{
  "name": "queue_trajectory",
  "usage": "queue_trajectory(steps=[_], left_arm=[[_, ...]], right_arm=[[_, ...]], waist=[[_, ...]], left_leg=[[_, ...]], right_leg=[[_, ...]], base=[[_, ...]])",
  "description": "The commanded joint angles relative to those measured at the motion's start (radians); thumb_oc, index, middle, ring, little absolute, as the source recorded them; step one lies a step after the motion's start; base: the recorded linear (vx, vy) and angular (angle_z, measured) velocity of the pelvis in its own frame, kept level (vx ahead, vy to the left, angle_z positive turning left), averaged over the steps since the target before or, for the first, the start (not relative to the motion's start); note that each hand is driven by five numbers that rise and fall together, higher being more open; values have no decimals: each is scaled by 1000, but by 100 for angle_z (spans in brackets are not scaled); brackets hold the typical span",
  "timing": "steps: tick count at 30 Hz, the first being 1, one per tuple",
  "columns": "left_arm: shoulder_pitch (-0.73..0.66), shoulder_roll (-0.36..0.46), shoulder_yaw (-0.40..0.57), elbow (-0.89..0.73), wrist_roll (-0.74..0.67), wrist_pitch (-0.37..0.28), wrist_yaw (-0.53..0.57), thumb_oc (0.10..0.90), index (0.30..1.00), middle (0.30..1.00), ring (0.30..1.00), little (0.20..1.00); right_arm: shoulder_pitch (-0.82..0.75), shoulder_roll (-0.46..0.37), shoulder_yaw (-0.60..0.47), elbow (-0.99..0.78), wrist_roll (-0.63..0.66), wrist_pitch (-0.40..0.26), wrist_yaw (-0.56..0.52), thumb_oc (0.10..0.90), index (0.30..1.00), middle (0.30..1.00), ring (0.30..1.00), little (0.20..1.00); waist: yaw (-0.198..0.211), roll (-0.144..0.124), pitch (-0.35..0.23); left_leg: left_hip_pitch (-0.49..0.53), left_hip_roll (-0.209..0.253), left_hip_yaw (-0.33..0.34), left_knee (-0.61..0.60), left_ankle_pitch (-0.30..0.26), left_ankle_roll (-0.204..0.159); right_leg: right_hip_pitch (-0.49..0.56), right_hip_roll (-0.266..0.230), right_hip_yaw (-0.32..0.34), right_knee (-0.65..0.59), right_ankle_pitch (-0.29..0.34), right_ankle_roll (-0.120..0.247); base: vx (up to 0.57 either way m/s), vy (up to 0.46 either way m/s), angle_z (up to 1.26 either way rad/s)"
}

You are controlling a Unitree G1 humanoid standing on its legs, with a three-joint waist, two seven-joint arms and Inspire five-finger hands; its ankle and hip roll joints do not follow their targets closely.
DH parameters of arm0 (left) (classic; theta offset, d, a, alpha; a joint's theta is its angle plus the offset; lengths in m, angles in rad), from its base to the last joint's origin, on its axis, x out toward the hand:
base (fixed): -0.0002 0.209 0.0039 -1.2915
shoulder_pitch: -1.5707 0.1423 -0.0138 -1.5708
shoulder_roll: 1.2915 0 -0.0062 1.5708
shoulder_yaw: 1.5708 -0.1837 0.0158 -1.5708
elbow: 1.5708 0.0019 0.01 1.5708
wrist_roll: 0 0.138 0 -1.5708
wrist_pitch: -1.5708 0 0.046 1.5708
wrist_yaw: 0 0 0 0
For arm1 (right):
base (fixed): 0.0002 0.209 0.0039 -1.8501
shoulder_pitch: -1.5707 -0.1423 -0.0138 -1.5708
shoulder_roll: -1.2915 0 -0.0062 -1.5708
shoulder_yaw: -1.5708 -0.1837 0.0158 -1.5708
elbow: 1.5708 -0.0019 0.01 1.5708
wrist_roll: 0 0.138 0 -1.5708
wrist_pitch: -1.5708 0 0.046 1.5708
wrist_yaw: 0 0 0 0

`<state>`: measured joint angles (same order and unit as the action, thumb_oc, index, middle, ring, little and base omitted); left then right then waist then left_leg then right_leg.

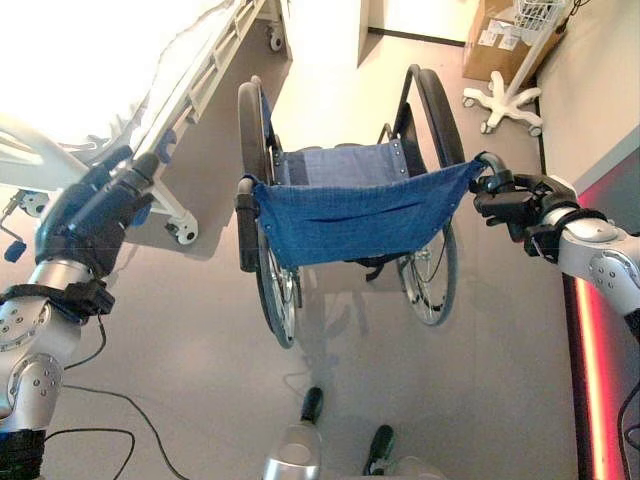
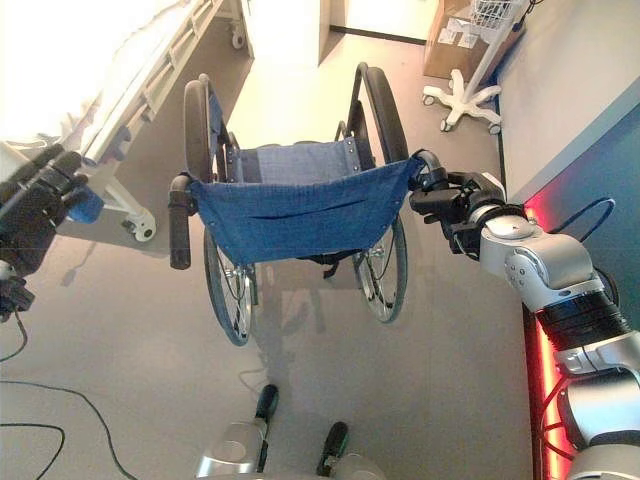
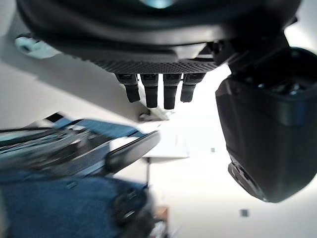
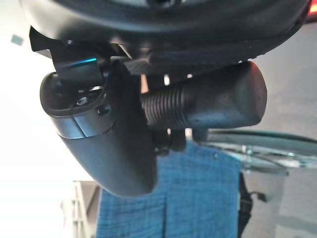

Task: Push the wheelchair next to the bed

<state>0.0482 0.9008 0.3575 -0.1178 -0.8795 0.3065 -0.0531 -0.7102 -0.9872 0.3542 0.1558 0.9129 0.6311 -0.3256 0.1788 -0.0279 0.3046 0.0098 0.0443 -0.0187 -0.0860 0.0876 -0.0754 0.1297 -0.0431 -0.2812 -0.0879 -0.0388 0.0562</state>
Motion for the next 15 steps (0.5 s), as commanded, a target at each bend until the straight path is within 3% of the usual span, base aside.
queue_trajectory(steps=[1,6,10,15], left_arm=[[45,73,-63,-114,-86,25,-75,800,900,900,900,900],[37,59,-148,-153,-151,108,-85,800,900,900,900,900],[11,80,-223,-133,-84,182,-69,800,900,900,900,900],[-39,139,-244,-85,-182,193,-58,800,900,900,900,900]], right_arm=[[-73,-23,-30,-171,31,-137,50,400,300,300,300,300],[-79,-30,-9,-172,43,-149,43,400,300,300,300,300],[-98,-39,27,-160,61,-163,44,400,300,300,300,300],[-121,-46,65,-140,77,-174,50,400,300,300,300,300]], waist=[[5,-34,-168],[2,-28,-164],[-7,-23,-160],[-20,-18,-162]], left_leg=[[75,-14,57,49,-83,26],[81,-13,62,45,-83,27],[84,-13,67,47,-84,27],[89,-12,79,42,-81,26]], right_leg=[[-36,-84,-1,2,110,86],[-34,-84,1,1,114,90],[-34,-84,5,1,117,93],[-34,-81,11,1,116,94]], base=[[0,0,0],[0,0,0],[0,0,0],[3,0,-1]])
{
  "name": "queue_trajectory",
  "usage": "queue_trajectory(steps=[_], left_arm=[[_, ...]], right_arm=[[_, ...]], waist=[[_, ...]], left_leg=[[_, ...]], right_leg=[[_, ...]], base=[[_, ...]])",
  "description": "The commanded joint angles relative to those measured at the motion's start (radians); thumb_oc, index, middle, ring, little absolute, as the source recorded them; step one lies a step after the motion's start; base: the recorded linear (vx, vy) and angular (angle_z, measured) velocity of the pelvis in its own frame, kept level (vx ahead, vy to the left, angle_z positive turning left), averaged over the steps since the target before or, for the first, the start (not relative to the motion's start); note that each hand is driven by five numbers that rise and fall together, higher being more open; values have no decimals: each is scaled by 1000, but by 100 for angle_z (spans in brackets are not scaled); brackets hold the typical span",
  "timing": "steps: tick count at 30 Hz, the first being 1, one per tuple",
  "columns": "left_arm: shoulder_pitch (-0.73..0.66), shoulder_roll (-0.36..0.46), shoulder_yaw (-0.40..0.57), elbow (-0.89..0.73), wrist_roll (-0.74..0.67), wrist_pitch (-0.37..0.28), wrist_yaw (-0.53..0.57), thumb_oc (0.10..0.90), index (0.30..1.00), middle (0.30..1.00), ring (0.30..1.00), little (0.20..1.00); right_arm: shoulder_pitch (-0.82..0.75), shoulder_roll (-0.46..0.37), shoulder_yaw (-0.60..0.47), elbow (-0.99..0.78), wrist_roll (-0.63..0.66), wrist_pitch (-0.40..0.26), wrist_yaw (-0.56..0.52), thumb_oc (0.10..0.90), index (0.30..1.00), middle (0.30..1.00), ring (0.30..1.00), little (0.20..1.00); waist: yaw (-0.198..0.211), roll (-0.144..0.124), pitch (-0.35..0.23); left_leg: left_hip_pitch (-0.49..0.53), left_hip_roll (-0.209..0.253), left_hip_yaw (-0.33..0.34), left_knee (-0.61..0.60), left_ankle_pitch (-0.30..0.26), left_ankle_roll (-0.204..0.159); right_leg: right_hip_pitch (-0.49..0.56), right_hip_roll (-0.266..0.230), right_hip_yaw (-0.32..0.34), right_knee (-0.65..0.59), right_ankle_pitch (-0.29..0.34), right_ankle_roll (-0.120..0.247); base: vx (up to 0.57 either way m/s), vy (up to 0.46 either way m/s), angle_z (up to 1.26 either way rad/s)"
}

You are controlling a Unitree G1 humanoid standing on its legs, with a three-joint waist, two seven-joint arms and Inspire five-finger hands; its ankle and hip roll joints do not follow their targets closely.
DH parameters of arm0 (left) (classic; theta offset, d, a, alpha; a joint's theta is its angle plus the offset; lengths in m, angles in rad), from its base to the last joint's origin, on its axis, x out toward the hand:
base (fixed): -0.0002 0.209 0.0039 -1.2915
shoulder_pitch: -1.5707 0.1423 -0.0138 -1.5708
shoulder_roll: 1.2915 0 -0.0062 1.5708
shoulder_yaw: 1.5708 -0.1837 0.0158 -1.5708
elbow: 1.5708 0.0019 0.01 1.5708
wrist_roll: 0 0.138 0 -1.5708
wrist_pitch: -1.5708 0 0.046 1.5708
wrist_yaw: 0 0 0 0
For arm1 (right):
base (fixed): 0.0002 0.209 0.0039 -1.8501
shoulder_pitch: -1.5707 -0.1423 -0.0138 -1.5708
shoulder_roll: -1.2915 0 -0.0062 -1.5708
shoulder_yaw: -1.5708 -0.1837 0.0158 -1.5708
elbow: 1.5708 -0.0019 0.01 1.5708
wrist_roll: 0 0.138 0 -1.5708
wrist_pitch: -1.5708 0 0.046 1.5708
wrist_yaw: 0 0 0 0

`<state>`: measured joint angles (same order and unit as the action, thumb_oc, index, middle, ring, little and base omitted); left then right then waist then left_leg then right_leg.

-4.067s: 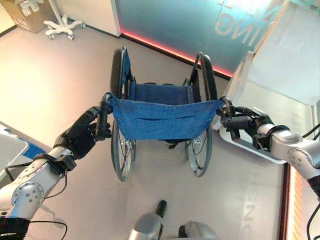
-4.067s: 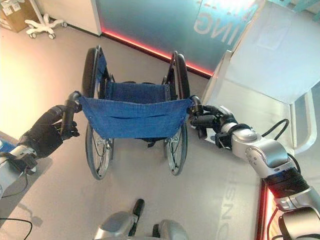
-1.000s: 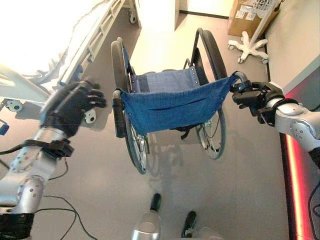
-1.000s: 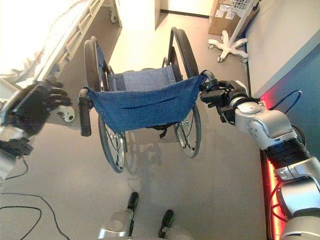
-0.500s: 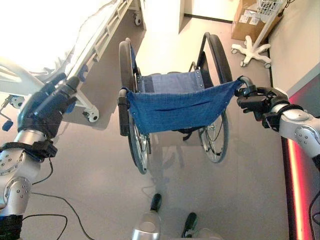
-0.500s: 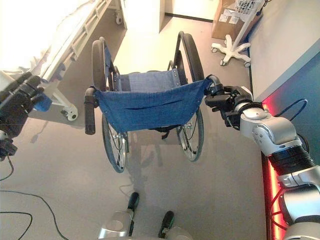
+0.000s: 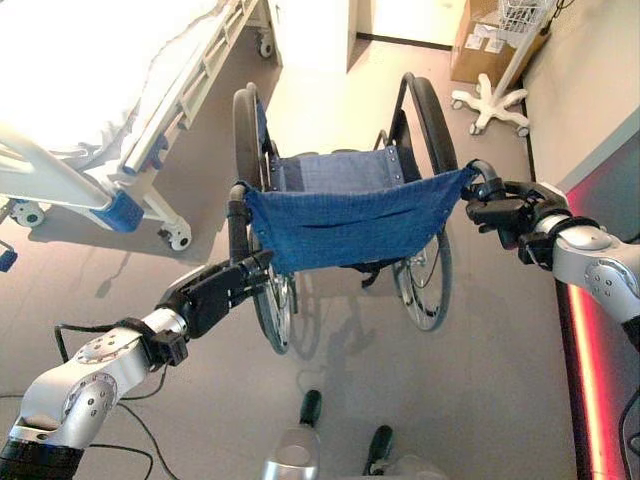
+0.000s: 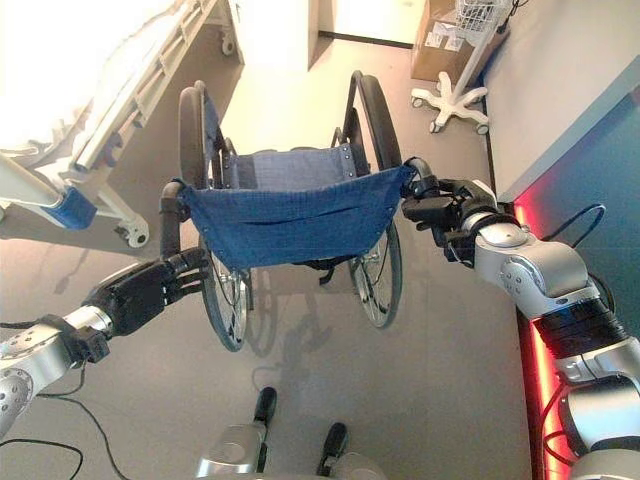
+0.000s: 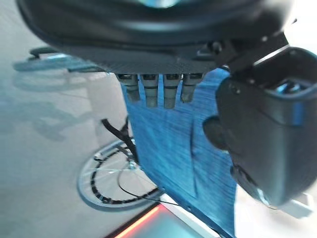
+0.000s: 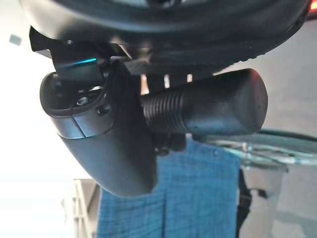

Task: Push the wheelchair next to the bed

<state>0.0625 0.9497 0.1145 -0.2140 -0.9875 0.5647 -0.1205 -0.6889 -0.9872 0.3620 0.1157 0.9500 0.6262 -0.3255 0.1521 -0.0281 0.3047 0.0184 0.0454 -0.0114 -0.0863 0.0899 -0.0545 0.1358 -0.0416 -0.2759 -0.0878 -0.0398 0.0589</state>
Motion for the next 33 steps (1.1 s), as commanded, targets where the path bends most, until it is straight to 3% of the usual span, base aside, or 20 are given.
queue_trajectory(steps=[1,9,15,22,25,26,28,33], left_arm=[[-69,92,-8,9,-98,-69,17,800,900,900,900,900],[-219,60,-66,45,-179,-163,134,800,900,900,900,900],[-271,37,-49,118,-169,-226,134,800,900,900,900,900],[-288,-15,-94,88,-310,-189,71,800,900,900,900,900],[-292,-32,-116,41,-333,-245,70,800,900,900,900,900],[-299,-38,-119,27,-338,-268,81,718,778,778,778,778],[-316,-48,-117,4,-351,-317,95,400,300,300,300,300],[-346,-56,-93,1,-340,-347,119,400,300,300,300,300]], right_arm=[[-135,-44,56,-102,35,-172,51,400,300,300,300,300],[-112,-21,49,-107,18,-175,62,400,300,300,300,300],[-112,4,46,-97,-4,-169,67,400,300,300,300,300],[-118,-2,39,-116,13,-153,65,400,300,300,300,300],[-108,-8,37,-132,21,-148,68,400,300,300,300,300],[-103,-5,38,-137,20,-148,66,400,300,300,300,300],[-86,3,32,-142,13,-152,68,400,300,300,300,300],[-65,24,16,-158,6,-137,59,400,300,300,300,300]], waist=[[3,-16,-163],[-20,-22,-163],[-30,-27,-161],[-40,-31,-161],[-45,-33,-162],[-46,-34,-163],[-48,-36,-164],[-49,-42,-167]], left_leg=[[80,-12,74,42,-83,5],[89,-13,83,35,-86,7],[90,-13,90,35,-88,9],[87,-15,96,38,-91,12],[89,-17,100,39,-94,14],[90,-17,102,40,-95,14],[93,-17,103,40,-97,14],[101,-18,105,35,-99,14]], right_leg=[[-39,-81,8,1,116,91],[-38,-76,21,1,111,88],[-39,-71,32,1,107,81],[-42,-68,45,1,107,80],[-41,-68,50,1,106,80],[-41,-68,52,1,106,80],[-39,-69,54,1,105,79],[-33,-67,58,1,101,78]], base=[[11,-1,-4],[3,-2,-2],[0,0,0],[0,0,0],[0,0,0],[0,0,0],[32,4,-1],[33,-15,0]])
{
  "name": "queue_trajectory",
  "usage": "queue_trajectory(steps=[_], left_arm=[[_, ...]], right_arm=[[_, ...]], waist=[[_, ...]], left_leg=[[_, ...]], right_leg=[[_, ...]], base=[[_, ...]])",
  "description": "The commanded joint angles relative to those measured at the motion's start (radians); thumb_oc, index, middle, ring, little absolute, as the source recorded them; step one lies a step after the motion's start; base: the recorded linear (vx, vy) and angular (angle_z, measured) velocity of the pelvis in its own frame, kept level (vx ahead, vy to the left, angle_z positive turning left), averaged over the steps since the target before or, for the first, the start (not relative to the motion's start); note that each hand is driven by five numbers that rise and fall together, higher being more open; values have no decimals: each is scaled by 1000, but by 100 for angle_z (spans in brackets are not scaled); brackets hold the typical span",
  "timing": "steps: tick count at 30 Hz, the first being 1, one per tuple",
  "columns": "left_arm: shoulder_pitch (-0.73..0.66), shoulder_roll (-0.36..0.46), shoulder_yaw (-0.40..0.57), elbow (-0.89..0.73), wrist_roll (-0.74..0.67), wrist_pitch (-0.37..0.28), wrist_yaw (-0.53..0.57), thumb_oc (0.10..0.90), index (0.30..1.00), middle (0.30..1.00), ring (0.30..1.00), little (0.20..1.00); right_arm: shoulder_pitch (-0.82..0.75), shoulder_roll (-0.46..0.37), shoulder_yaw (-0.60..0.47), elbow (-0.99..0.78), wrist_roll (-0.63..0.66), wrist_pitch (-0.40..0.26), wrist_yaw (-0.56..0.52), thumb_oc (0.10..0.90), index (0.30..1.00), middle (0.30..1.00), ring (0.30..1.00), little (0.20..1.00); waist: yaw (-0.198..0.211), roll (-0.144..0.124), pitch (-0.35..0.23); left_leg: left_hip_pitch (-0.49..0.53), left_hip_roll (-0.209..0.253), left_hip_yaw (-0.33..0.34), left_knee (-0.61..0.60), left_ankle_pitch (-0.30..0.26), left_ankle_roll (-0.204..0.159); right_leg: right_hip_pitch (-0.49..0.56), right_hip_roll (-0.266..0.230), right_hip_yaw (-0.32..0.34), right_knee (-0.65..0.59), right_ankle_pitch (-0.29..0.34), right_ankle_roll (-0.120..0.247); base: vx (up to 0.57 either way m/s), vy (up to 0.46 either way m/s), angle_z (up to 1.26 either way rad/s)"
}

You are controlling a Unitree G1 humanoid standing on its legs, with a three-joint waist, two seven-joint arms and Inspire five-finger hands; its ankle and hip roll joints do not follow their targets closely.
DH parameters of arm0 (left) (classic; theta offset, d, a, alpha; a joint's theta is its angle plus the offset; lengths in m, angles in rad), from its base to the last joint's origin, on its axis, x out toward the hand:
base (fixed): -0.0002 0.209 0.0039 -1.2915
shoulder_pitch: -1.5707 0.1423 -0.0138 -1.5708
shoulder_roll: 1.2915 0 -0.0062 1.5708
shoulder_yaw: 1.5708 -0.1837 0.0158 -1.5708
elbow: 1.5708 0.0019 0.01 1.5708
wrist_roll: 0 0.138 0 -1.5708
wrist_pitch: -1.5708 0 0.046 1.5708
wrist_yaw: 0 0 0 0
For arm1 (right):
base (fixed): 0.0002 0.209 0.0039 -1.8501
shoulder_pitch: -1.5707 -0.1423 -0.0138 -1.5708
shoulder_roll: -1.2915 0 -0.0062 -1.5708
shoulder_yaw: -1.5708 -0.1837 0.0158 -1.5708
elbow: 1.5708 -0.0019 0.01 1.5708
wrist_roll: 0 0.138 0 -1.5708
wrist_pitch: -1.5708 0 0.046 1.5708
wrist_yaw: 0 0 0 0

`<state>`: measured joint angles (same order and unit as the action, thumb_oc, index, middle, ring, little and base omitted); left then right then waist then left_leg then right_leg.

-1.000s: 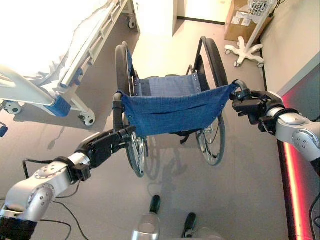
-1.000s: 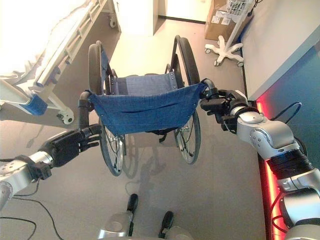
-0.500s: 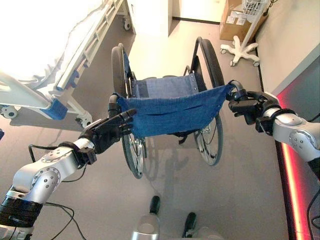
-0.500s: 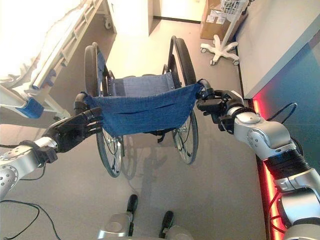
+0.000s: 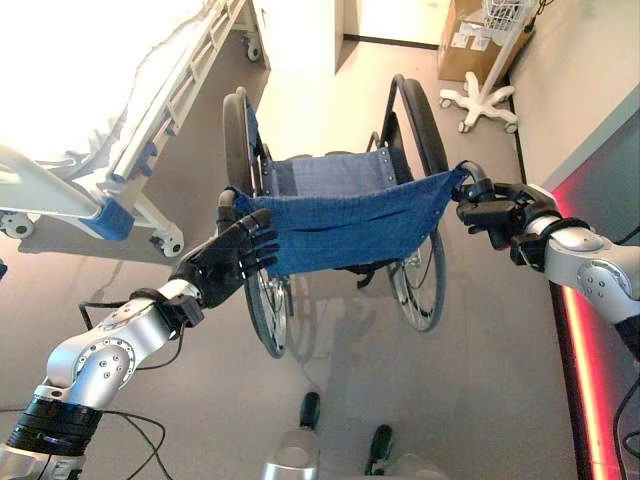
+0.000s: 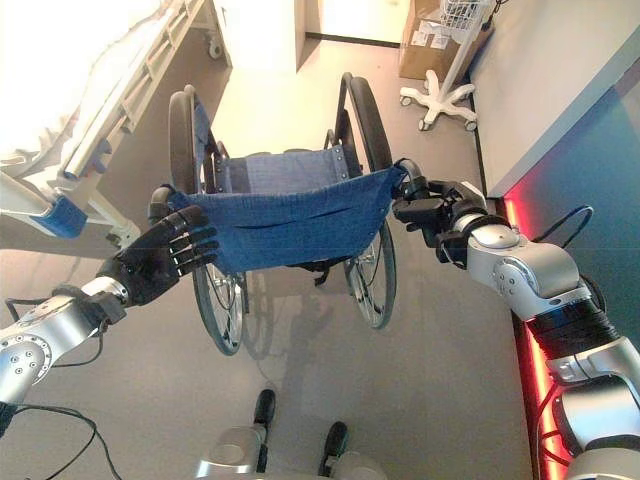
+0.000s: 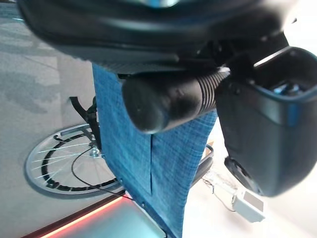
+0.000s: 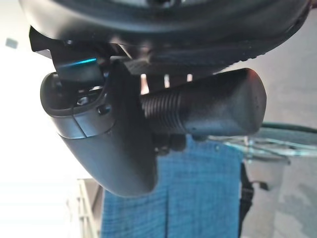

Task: Push the wheelchair next to the bed

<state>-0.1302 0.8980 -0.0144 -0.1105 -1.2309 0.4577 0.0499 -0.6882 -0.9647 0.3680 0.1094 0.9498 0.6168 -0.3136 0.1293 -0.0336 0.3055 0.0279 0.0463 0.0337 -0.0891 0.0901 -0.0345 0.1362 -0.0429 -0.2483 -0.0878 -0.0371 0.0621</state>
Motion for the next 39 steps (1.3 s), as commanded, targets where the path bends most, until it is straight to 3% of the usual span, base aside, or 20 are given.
queue_trajectory(steps=[1,15,24,28,30,32,33,34,36,38,39], left_arm=[[-152,-7,42,-100,-93,-237,-58,400,300,300,300,300],[-131,11,67,-126,-55,-245,-68,400,300,300,300,300],[-127,25,77,-136,-26,-251,-47,400,300,300,300,300],[-137,37,107,-124,-39,-262,-36,400,300,300,300,300],[-134,33,129,-107,-43,-266,-43,400,300,300,300,300],[-126,29,149,-97,-40,-264,-52,400,300,300,300,300],[-109,19,173,-94,-39,-260,-56,400,300,300,300,300],[-98,13,186,-93,-40,-254,-58,400,300,300,300,300],[-90,2,192,-90,-20,-250,-59,400,300,300,300,300],[-68,19,207,-81,-28,-265,-60,400,300,300,300,300],[-67,23,207,-76,-28,-269,-62,400,300,300,300,300]], right_arm=[[-62,6,6,-155,4,-123,42,400,300,300,300,300],[-36,1,-5,-177,27,-117,26,400,300,300,300,300],[-26,-7,-4,-205,51,-105,11,400,300,300,300,300],[-37,-10,5,-205,37,-106,30,400,300,300,300,300],[-47,-2,14,-205,25,-110,37,400,300,300,300,300],[-45,3,17,-218,17,-112,37,400,300,300,300,300],[-37,6,12,-238,12,-107,37,400,300,300,300,300],[-27,7,5,-247,10,-105,44,400,300,300,300,300],[-22,9,-2,-255,8,-96,49,400,300,300,300,300],[-43,4,5,-245,16,-95,70,400,300,300,300,300],[-50,4,12,-236,19,-101,74,400,300,300,300,300]], waist=[[-26,-38,-167],[-29,-41,-176],[-42,-45,-186],[-46,-65,-167],[-43,-76,-148],[-39,-84,-131],[-37,-88,-116],[-38,-85,-112],[-33,-82,-108],[-7,-61,-106],[-2,-55,-107]], left_leg=[[93,-19,60,36,-100,-5],[105,-17,65,32,-101,-4],[108,15,76,53,-94,-21],[38,43,77,267,-105,-35],[-31,61,55,452,-54,-38],[-100,59,27,602,-20,-34],[-161,31,9,728,-17,-19],[-193,22,12,768,-15,-14],[-211,-4,8,740,-17,-7],[-243,-53,36,557,22,-17],[-247,-53,48,507,39,-22]], right_leg=[[-32,-65,31,0,98,74],[-22,-56,37,0,90,70],[-5,-19,32,10,67,43],[-24,-1,46,66,48,6],[-35,10,56,96,38,-23],[-41,19,70,119,34,-44],[-43,27,89,141,30,-59],[-40,40,98,153,23,-67],[-26,51,110,156,17,-65],[25,90,135,139,-9,-53],[39,100,136,134,-16,-51]], base=[[0,0,0],[25,-24,0],[87,-132,0],[102,-220,-2],[75,-248,-3],[81,-210,-8],[154,-179,-20],[230,-161,-37],[215,-48,-30],[317,5,-3],[413,28,-5]])
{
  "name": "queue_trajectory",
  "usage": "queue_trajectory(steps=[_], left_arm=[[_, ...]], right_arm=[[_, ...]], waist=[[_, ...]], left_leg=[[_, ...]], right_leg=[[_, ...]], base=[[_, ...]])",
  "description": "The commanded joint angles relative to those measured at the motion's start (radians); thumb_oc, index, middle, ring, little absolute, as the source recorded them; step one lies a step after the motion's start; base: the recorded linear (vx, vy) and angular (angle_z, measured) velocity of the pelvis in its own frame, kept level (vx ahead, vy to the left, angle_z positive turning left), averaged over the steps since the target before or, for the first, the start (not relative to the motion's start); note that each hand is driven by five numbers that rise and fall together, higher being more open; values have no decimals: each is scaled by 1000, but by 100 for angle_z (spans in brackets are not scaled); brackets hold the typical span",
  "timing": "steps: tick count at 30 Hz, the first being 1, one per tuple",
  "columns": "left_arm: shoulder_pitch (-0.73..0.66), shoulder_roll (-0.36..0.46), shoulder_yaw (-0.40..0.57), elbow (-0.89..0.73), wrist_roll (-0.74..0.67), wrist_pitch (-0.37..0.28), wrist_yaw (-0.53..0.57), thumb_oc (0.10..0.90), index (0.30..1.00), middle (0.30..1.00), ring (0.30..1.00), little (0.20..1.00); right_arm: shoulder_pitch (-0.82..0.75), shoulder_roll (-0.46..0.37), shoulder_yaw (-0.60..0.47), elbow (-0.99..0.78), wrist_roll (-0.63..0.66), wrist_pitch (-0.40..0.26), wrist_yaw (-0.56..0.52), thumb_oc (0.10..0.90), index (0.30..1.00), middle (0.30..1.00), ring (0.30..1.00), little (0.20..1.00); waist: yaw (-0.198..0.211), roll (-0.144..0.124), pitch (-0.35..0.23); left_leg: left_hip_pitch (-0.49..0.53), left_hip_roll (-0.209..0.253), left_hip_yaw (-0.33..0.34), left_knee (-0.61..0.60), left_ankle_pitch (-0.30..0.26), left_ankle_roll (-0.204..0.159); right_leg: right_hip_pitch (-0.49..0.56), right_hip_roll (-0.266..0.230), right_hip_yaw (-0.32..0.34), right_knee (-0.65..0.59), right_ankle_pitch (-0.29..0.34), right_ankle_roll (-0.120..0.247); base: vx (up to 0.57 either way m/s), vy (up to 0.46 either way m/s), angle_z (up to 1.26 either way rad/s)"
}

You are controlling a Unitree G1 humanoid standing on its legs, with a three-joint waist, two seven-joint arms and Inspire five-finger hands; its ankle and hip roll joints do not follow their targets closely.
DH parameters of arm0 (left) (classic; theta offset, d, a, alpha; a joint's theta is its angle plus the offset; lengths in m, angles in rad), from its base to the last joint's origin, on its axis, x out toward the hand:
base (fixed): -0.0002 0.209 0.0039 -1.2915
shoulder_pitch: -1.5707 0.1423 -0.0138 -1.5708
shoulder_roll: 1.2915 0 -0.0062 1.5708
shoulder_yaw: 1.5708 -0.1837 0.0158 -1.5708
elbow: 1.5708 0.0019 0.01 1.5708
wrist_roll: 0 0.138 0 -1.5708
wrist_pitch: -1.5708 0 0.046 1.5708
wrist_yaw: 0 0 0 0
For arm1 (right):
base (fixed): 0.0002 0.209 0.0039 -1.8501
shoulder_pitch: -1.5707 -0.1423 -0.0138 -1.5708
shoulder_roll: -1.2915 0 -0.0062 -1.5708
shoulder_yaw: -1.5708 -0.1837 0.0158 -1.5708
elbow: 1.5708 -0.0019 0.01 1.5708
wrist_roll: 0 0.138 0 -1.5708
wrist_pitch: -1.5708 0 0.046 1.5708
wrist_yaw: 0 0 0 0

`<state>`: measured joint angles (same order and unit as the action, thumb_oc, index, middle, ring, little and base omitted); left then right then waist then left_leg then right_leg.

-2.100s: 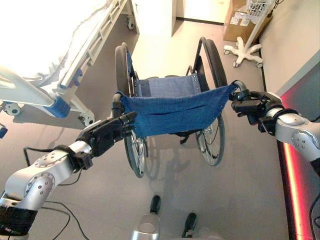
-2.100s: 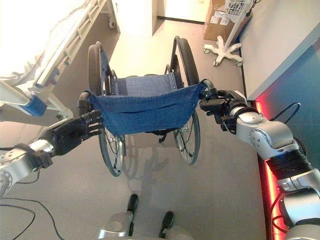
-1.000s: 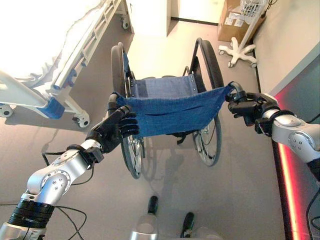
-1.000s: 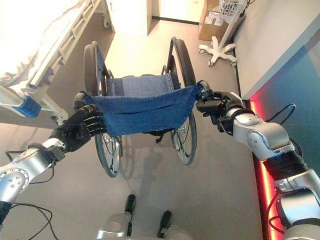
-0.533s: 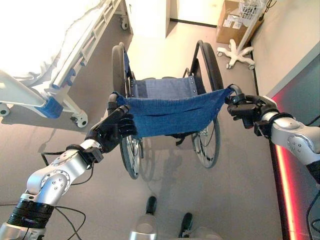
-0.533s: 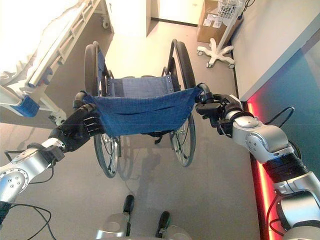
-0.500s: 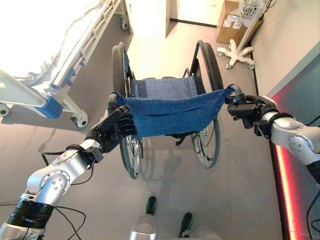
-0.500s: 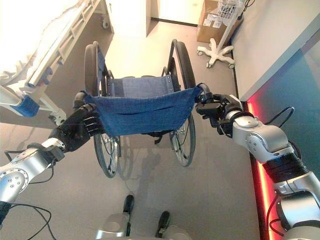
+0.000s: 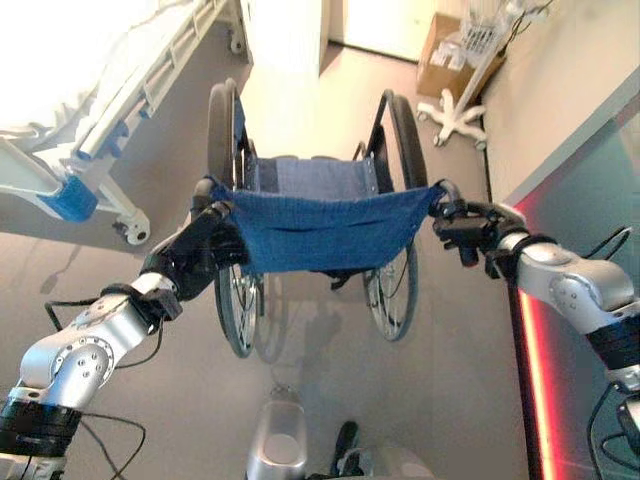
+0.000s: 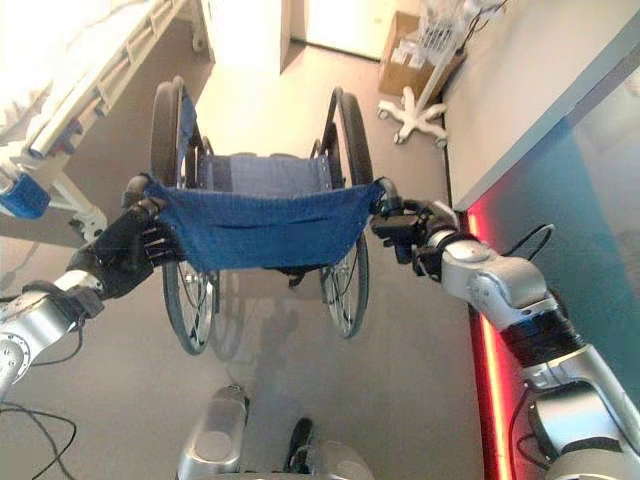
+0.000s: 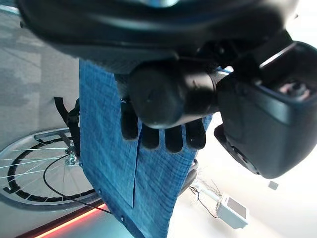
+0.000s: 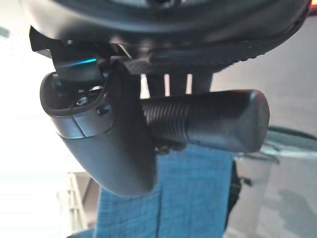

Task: Push the wheelchair next to the bed

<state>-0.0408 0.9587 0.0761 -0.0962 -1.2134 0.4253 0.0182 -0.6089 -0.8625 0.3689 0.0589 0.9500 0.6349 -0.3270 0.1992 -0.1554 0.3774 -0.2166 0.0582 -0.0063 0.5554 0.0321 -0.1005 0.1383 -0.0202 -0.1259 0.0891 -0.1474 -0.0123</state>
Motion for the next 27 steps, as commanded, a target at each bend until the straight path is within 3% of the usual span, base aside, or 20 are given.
queue_trajectory(steps=[1,5,7,11,13,14,15,18,20,23,24,26,27], left_arm=[[-156,-33,109,-76,-41,-250,-35,400,300,300,300,300],[-144,-25,71,-84,-31,-293,-25,400,300,300,300,300],[-142,-29,70,-97,-25,-291,-6,400,300,300,300,300],[-145,-14,86,-103,3,-259,19,400,300,300,300,300],[-155,4,99,-78,0,-238,-5,400,300,300,300,300],[-166,12,113,-54,-1,-226,-35,400,300,300,300,300],[-169,13,114,-51,-1,-226,-39,400,300,300,300,300],[-203,34,121,-23,-11,-214,-69,400,300,300,300,300],[-216,42,121,-18,-26,-206,-64,400,300,300,300,300],[-210,51,125,-24,-34,-205,-66,400,300,300,300,300],[-206,53,125,-27,-39,-219,-75,400,300,300,300,300],[-212,50,119,-21,-38,-240,-82,400,300,300,300,300],[-222,49,106,-20,-38,-256,-72,400,300,300,300,300]], right_arm=[[-143,-96,27,-158,21,-137,101,400,300,300,300,300],[-110,-79,32,-127,-4,-170,141,400,300,300,300,300],[-89,-73,27,-125,-18,-179,162,400,300,300,300,300],[-63,-60,22,-123,-42,-196,189,400,300,300,300,300],[-47,-60,2,-124,-43,-195,186,400,300,300,300,300],[-51,-56,-3,-114,-43,-203,176,400,300,300,300,300],[-53,-55,-3,-112,-44,-203,176,400,300,300,300,300],[-81,-36,-6,-88,-44,-205,167,400,300,300,300,300],[-104,-22,6,-87,-46,-194,158,400,300,300,300,300],[-108,-21,7,-122,-66,-165,137,400,300,300,300,300],[-105,-35,1,-142,-72,-163,125,400,300,300,300,300],[-98,-54,-14,-153,-78,-169,130,400,300,300,300,300],[-100,-71,-26,-151,-73,-174,138,400,300,300,300,300]], waist=[[-60,82,-186],[-28,116,-210],[-19,118,-218],[-18,103,-246],[-7,75,-266],[-2,57,-270],[0,60,-272],[7,72,-274],[-4,87,-272],[-25,99,-263],[-43,106,-247],[-65,109,-227],[-86,104,-210]], left_leg=[[-7,-61,122,-281,148,29],[-44,-46,145,-576,277,-14],[-43,-55,143,-623,265,-15],[22,-80,140,-586,183,38],[23,-105,140,-528,136,77],[37,-136,116,-509,112,102],[36,-133,113,-507,111,103],[83,-151,42,-510,88,121],[117,-156,22,-499,64,132],[140,-168,4,-482,46,138],[160,-170,-16,-466,27,138],[196,-172,-38,-452,-7,141],[231,-175,-55,-448,-45,145]], right_leg=[[78,99,13,-56,76,26],[186,145,34,-79,14,26],[209,145,45,-73,-8,32],[207,118,67,26,-12,71],[196,92,60,140,69,115],[154,81,66,266,175,164],[145,86,70,279,190,167],[41,107,76,519,310,219],[-50,92,67,572,303,210],[-113,56,46,471,211,165],[-155,38,36,366,174,137],[-211,-6,22,242,186,125],[-264,-47,23,156,225,135]], base=[[381,40,0],[499,61,-3],[423,77,-47],[496,93,-73],[543,109,-32],[418,96,-12],[402,89,-27],[333,54,-6],[371,64,10],[351,13,12],[308,-81,24],[303,-125,48],[344,-181,46]])
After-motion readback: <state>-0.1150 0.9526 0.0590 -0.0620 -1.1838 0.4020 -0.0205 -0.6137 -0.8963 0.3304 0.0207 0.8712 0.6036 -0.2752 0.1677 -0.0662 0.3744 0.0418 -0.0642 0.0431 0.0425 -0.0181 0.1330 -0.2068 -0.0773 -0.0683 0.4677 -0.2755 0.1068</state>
